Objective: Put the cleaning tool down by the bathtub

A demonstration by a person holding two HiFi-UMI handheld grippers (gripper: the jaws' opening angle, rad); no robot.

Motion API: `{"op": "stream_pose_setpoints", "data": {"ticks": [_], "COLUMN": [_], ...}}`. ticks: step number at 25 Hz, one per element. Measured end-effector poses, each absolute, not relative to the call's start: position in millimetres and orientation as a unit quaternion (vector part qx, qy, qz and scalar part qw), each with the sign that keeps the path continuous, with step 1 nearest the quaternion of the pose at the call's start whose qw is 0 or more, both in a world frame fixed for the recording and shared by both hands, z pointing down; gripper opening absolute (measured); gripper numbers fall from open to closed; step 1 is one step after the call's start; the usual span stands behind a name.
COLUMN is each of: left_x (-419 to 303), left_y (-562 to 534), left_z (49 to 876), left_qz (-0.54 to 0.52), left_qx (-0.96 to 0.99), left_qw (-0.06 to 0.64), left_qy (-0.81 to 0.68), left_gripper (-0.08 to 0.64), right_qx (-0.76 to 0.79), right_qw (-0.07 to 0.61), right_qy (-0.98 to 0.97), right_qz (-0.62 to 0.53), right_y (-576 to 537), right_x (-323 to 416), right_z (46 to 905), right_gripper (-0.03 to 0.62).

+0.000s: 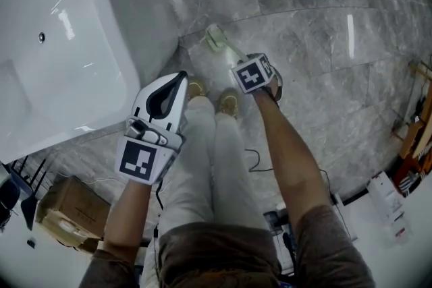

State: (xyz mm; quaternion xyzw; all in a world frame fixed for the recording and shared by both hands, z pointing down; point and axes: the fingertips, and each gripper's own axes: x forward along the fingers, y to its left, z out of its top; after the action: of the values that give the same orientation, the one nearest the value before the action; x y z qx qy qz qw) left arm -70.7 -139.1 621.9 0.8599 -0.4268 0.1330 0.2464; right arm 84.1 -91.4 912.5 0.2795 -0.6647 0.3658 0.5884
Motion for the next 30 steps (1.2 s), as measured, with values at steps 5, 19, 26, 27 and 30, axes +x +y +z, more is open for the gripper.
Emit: {"op": "stream_pose_setpoints", "data": {"ticks": [5,19,26,27,30], "left_x": [-75,-80,-75,-75,-73], "left_y": [-140,-139,-133,-132,-132], "left_z": [626,627,627,627,623], "left_qz": [0.132,0.127,0.129,0.129,0.129], "left_qx": [0.857,0.857,0.859,0.859,0.861], "left_qw": [0.253,0.256,0.260,0.261,0.258], "left_qy": [-0.429,-0.428,-0.421,-0.421,-0.419], "left_gripper": [0.000,0.000,0.000,0.000,0.000], "right_qx": [0.272,0.284,0.297,0.299,0.310], "right_qw": [0.607,0.623,0.604,0.601,0.594], "right_qy": [-0.650,-0.639,-0.651,-0.652,-0.659], "right_qz": [0.367,0.351,0.351,0.352,0.343], "right_y": [-94,-93,-95,-95,-99], "right_x": [79,82,82,83,84], "right_z": [919,918,910,909,901], "right_gripper": [0.101,0.107,0.169,0.195,0.195]}}
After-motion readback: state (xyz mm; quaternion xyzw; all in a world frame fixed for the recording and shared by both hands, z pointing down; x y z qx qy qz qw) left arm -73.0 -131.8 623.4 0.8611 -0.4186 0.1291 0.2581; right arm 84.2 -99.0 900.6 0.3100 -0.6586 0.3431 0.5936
